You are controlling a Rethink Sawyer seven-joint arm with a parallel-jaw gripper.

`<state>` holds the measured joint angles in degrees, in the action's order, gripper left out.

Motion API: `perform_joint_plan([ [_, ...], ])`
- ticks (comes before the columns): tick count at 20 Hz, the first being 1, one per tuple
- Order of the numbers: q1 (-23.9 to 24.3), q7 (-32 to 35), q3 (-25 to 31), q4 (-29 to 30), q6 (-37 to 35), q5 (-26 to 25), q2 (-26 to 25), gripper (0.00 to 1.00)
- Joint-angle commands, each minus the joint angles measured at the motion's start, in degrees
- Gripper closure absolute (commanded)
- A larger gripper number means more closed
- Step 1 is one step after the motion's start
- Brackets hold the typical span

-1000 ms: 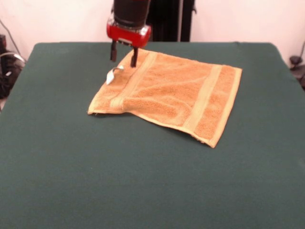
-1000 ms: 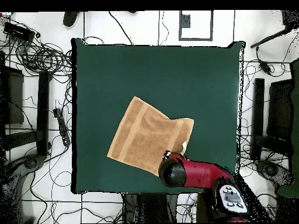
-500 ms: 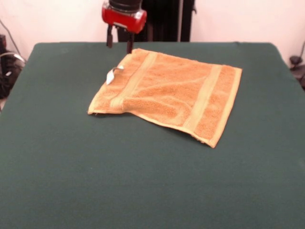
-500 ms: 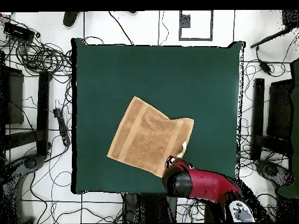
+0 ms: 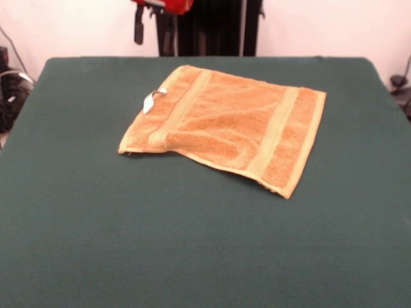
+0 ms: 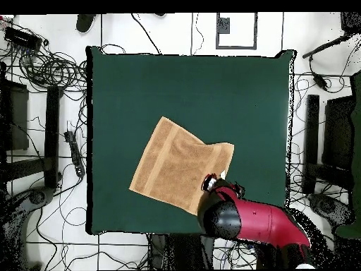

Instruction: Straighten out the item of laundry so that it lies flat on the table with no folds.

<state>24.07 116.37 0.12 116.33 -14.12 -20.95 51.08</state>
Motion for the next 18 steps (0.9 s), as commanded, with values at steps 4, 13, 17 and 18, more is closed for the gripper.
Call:
perform_joint_plan([
  [4,-3.2,-1.4,8.5,-7.2,-10.2,1.7,0.8,0.00],
  [13,-7.3,3.7,7.1,-17.4,-2.8,0.7,-11.4,0.00],
  [17,-6.4,3.0,7.5,-19.6,-2.1,0.7,-13.7,0.00],
  [18,-3.2,2.0,8.0,-18.3,-0.7,0.1,-14.4,0.00],
])
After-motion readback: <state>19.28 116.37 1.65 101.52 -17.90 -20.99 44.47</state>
